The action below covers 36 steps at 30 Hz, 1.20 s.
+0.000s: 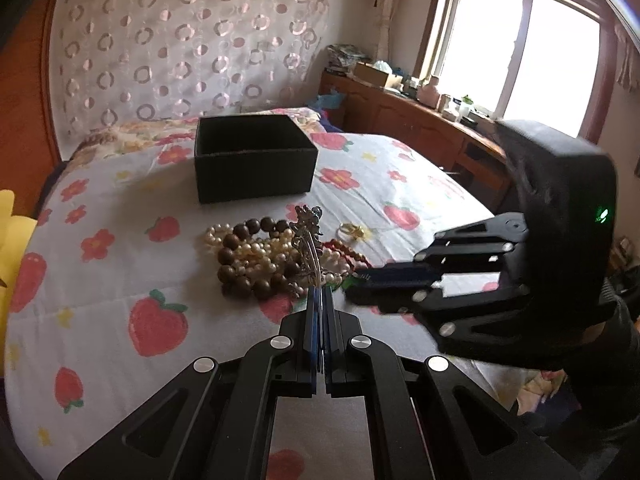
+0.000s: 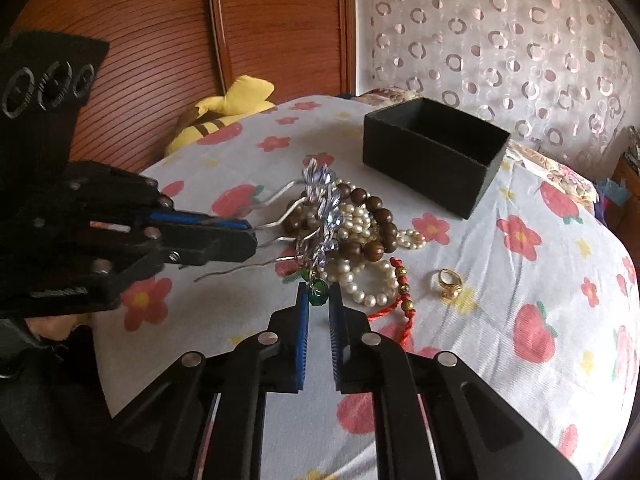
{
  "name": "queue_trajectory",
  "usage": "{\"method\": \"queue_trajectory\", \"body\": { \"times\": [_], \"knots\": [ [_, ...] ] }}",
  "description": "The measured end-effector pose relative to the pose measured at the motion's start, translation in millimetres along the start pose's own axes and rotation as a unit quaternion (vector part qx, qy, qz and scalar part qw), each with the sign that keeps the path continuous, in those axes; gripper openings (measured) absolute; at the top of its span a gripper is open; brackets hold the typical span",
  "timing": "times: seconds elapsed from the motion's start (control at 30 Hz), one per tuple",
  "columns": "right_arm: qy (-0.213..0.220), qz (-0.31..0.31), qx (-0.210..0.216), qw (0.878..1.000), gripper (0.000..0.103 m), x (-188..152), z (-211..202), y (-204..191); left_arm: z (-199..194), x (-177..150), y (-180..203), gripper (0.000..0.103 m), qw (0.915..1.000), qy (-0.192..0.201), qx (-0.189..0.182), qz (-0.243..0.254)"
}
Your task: Organize jewelry
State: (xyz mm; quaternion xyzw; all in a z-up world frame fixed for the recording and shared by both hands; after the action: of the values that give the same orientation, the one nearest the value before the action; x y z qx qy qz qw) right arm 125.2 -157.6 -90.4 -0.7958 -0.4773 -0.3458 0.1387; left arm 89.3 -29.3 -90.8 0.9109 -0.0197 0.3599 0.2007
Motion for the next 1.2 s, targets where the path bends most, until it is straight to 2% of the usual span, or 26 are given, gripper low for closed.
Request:
{"method": "queue_trajectory", "body": {
  "times": [0.43,0.57,0.87,1.2],
  "knots": [
    [0.088,0.035,-0.051,0.994,0.011,14.4,-51.1,28.2,4.0,-1.3,-4.0,0.001,0.9999,-0.004,0.01,-0.002],
    [0.086,0.025,-0.062,0.994,0.011,23.2,-57.0,35.2,-0.5,6.8,-4.7,0.001,0.9999,0.007,0.01,-0.002],
    [0.08,0.014,-0.08,0.993,0.011,53.0,-50.8,76.2,-6.6,66.7,0.7,0.001,0.9987,0.05,0.003,0.013],
    [0.092,0.01,-0.082,0.992,0.011,96.7,-32.3,131.2,31.5,135.1,-13.1,0.001,0.9981,0.059,0.018,0.009]
  ]
}}
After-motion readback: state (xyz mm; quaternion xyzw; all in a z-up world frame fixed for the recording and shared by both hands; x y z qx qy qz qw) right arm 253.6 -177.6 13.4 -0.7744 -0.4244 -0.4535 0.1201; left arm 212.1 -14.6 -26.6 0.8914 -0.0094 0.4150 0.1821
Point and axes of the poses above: each gripper's, at about its wrist camera, not at the fingertips, and z roughly the way its jaws point, y to its right, x to its top, the point moved 3 cm from there along z, roughly the way its jaws point, and after that the axes turned 15 degrees about -z, right-handed, at the moved point
